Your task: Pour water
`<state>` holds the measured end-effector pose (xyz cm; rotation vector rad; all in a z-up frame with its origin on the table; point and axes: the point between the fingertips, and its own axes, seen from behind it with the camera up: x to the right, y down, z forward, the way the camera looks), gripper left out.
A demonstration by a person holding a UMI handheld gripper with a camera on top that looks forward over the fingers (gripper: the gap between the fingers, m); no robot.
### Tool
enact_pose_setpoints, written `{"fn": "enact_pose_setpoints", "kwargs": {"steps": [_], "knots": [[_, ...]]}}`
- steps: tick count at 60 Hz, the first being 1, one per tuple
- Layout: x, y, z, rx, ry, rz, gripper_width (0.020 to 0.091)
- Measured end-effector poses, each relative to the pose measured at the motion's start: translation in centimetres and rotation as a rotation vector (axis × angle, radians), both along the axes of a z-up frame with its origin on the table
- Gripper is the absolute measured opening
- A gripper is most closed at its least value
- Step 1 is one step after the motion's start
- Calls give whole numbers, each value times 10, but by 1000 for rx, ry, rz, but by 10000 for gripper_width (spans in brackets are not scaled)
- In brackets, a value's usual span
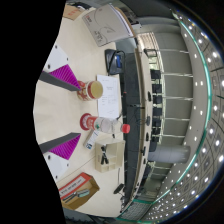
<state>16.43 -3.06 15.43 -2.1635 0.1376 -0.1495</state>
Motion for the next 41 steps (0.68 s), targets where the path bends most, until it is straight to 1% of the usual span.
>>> {"fn": "enact_pose_setpoints", "kwargs": {"steps": [11,20,30,41], "knots": [[-58,-98,34,-54,-46,9,860],[-101,-153,57,-48,-44,33,860],[-127,-188,74,-35,-53,41,858],[-135,-204,83,-32,-90,39,860]]}}
